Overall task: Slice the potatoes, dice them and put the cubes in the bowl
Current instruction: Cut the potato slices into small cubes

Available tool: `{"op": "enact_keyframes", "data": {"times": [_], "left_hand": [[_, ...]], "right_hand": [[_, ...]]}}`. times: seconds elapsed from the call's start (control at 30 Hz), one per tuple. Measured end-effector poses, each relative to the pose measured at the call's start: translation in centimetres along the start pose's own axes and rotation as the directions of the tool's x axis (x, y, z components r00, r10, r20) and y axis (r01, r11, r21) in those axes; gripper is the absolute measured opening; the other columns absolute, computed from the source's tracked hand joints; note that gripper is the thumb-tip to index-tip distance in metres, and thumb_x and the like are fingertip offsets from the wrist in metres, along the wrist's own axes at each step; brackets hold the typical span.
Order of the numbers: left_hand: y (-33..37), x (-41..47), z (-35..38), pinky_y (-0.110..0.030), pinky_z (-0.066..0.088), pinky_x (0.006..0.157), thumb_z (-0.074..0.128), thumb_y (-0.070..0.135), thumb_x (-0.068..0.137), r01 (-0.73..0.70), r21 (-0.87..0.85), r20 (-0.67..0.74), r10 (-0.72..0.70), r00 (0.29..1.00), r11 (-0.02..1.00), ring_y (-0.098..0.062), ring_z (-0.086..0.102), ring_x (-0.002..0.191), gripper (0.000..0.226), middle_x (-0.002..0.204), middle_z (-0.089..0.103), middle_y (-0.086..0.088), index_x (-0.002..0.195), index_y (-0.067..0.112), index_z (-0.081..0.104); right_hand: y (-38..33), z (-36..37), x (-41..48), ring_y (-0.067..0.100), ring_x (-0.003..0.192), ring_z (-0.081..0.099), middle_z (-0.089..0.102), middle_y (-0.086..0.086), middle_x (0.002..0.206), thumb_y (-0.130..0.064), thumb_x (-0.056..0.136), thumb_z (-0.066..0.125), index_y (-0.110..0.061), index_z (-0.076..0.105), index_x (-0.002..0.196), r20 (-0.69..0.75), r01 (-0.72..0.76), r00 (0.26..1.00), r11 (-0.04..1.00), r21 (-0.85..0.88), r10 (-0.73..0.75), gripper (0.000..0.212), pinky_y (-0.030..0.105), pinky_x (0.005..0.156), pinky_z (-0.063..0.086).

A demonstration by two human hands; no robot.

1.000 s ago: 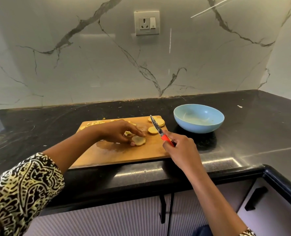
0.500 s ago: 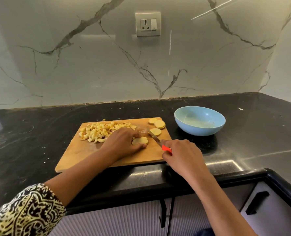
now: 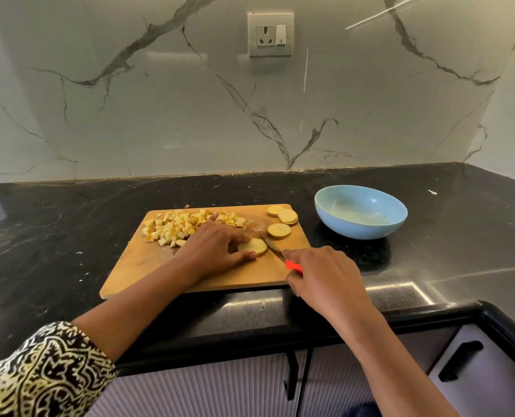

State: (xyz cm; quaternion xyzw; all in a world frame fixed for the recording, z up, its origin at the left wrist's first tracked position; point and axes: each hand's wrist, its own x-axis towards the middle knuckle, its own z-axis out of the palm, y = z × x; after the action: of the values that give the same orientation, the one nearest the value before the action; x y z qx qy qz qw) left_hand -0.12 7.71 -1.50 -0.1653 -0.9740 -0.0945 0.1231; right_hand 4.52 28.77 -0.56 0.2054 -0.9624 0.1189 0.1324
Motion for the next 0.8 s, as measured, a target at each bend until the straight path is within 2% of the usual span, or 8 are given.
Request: {"op": "enact_keyframes", "data": {"times": [0.17,0.37,0.57,0.7,0.8], "left_hand": [[0.0,-0.1,-0.1,-0.025,-0.003,0.111,0.054,0.056,0.087,0.01,0.0,0.0,-0.01,1.0,1.0,-0.005,0.049,0.122,0.049,0.128,0.06,0.007,0.125,0.026,0.058],[0.1,-0.2,0.1,-0.028,0.0,0.114,0.055,0.054,0.087,0.006,-0.015,-0.027,-0.006,1.0,1.0,-0.004,0.051,0.119,0.047,0.127,0.061,0.008,0.123,0.023,0.061],[0.5,-0.2,0.2,-0.029,0.005,0.116,0.054,0.055,0.088,0.017,0.022,-0.049,-0.016,0.999,1.0,-0.007,0.051,0.118,0.049,0.127,0.061,0.007,0.124,0.023,0.06],[0.8,-0.2,0.3,-0.028,0.011,0.115,0.054,0.055,0.087,0.025,0.046,-0.077,-0.021,0.997,0.999,-0.009,0.052,0.111,0.05,0.121,0.065,0.005,0.124,0.022,0.061],[0.9,-0.2,0.1,-0.027,0.013,0.115,0.054,0.055,0.087,0.039,0.061,-0.086,-0.034,0.996,0.997,-0.01,0.051,0.102,0.049,0.112,0.067,0.001,0.124,0.023,0.062]], "right_hand": [[-0.4,0.2,-0.2,0.016,0.096,0.062,0.067,-0.005,0.112,-0.03,0.096,0.046,-0.035,0.046,0.139,0.003,0.004,1.0,1.0,0.011,-0.004,0.043,0.029,0.078,0.051],[0.1,-0.7,-0.2,0.011,0.083,0.06,0.064,-0.008,0.093,-0.029,0.097,0.048,-0.037,0.046,0.139,0.0,-0.015,1.0,0.998,0.064,0.015,0.042,0.026,0.072,0.051],[-0.7,-1.0,-0.3,0.013,0.086,0.059,0.065,-0.006,0.102,-0.029,0.097,0.047,-0.038,0.047,0.138,0.054,0.027,0.998,0.999,0.036,-0.029,0.042,0.028,0.071,0.05],[-1.8,0.1,0.5,0.016,0.077,0.052,0.062,-0.001,0.095,-0.022,0.098,0.043,-0.028,0.052,0.132,0.054,0.039,0.998,0.996,-0.086,-0.035,0.036,0.027,0.06,0.04],[-3.0,0.8,1.1,0.016,0.07,0.043,0.048,-0.001,0.082,-0.02,0.1,0.041,-0.022,0.052,0.131,0.062,0.058,0.997,0.985,-0.16,-0.049,0.033,0.024,0.049,0.027]]}}
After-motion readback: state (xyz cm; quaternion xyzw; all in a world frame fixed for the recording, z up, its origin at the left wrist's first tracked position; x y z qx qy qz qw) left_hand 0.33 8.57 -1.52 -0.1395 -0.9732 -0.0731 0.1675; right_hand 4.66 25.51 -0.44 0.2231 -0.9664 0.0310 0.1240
